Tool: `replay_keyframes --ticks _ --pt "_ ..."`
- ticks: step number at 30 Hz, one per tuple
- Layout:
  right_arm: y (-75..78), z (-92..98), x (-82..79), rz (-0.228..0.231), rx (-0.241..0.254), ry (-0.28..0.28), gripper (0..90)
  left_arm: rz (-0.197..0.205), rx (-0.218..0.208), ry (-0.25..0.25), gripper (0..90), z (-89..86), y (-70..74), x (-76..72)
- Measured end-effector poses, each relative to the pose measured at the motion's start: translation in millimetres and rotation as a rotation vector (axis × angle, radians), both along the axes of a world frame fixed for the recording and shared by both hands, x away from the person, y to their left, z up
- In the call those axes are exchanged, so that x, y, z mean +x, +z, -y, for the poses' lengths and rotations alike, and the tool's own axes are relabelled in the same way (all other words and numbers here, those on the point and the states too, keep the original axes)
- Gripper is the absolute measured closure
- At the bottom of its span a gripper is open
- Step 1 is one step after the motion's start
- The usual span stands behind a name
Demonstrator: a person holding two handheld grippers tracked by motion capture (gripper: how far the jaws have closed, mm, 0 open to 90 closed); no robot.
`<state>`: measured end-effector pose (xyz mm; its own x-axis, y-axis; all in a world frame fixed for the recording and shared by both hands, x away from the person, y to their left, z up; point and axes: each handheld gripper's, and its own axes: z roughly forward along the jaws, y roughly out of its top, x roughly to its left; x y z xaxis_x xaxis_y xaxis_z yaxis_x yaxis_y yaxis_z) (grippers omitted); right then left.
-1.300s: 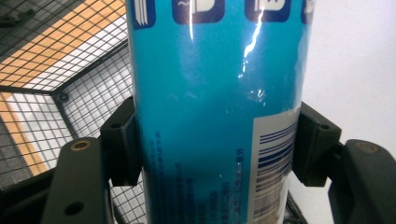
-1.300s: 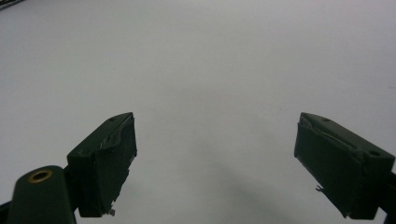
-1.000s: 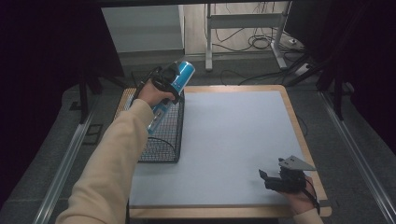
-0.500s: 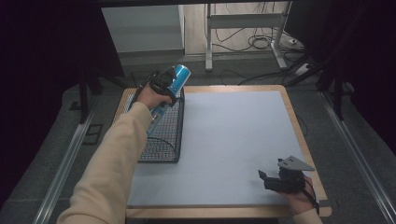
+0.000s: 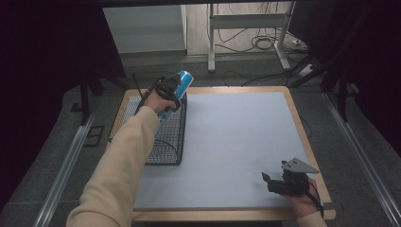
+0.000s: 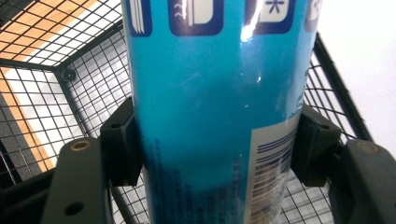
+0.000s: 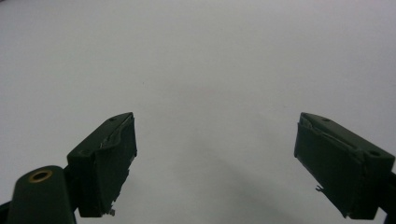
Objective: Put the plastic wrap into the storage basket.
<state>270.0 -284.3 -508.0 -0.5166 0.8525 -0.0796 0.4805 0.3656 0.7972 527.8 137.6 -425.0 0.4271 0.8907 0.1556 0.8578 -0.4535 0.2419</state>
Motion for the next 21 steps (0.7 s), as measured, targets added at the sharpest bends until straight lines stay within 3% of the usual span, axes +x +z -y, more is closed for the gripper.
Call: replay_keyframes --ticks 5,12,15,18,21 --pt "0.3 0.3 -0.3 0.001 0.000 -0.002 13.3 0.001 0.018 0.008 31.3 0.9 -8.7 2.1" --pt "0.3 0.0 -0.4 0.002 -0.002 0.000 13.3 0.020 0.033 -0.016 30.4 1.8 -8.4 1.1" --pt "0.3 -0.3 -0.8 0.002 -0.005 0.000 13.3 0.052 0.004 -0.010 28.5 1.8 -4.6 -0.2" --pt "1.0 0.0 -1.2 0.004 -0.002 -0.001 13.3 0.042 0.008 -0.006 21.1 1.7 0.2 -2.4" --pt "0.9 0.3 -1.2 0.001 0.001 -0.002 13.3 0.069 -0.039 -0.003 19.1 0.7 8.3 -9.9"
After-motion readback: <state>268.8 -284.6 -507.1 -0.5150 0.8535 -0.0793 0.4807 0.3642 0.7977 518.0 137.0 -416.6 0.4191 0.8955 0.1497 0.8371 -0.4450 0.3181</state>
